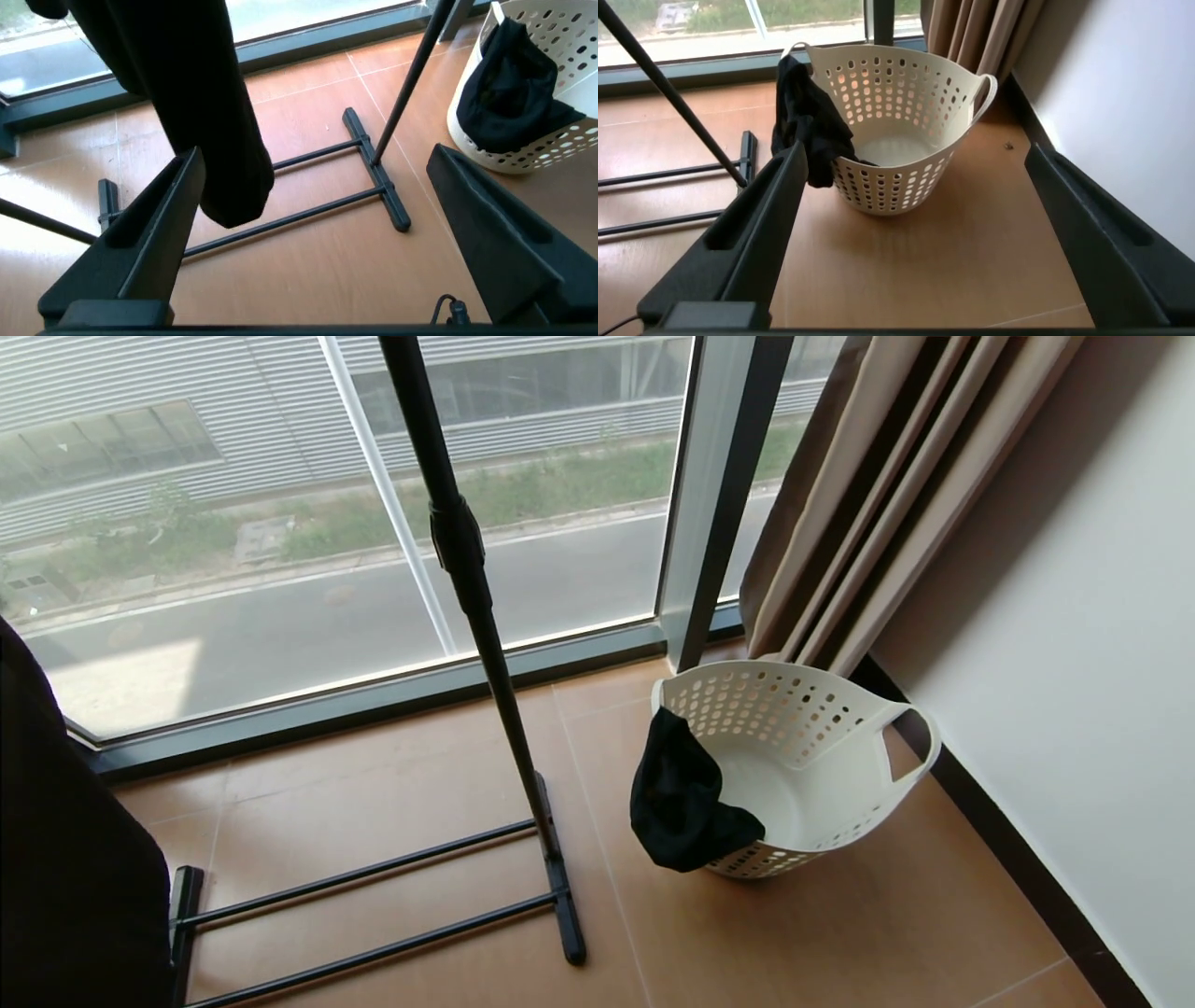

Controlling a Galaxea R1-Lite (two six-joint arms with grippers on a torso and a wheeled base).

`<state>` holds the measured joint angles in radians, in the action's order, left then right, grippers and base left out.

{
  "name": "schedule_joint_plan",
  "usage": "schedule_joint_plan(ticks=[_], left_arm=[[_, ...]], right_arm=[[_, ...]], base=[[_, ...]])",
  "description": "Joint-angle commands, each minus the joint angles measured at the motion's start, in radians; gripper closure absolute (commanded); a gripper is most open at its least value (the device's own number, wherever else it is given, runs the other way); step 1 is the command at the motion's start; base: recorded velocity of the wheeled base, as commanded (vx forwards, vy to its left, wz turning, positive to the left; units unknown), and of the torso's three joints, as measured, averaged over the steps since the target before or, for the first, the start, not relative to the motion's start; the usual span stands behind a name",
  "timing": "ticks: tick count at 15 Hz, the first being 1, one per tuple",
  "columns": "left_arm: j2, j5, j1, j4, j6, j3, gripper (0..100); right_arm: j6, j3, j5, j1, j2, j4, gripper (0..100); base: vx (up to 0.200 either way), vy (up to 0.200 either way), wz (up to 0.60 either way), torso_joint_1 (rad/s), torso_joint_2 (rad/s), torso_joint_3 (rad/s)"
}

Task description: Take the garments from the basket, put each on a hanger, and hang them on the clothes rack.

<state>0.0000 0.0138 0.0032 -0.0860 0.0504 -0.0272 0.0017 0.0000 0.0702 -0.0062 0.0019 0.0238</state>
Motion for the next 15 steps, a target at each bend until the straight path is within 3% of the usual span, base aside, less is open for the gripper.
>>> schedule_joint_plan(ticks=[1, 7, 12, 15], left_arm=[[0.002, 0.000, 0.000, 0.000, 0.000, 0.000, 0], [0.000, 0.003, 0.001, 0.002, 0.006, 0.000, 0], [0.000, 0.005, 0.001, 0.002, -0.003, 0.000, 0], [0.002, 0.006, 0.000, 0.000, 0.032, 0.000, 0]], right_arm=[[0.000, 0.000, 0.000, 0.000, 0.000, 0.001, 0], [0.000, 0.000, 0.000, 0.000, 0.001, -0.001, 0], [-0.052, 0.000, 0.006, 0.000, 0.001, -0.005, 0], [-0.029, 0.000, 0.002, 0.000, 0.001, -0.004, 0]], base=[[0.000, 0.000, 0.00, 0.002, 0.01, -0.203], [0.000, 0.000, 0.00, 0.000, 0.00, -0.177], [0.000, 0.000, 0.00, -0.001, 0.00, -0.012], [0.000, 0.000, 0.00, 0.000, 0.00, 0.000]])
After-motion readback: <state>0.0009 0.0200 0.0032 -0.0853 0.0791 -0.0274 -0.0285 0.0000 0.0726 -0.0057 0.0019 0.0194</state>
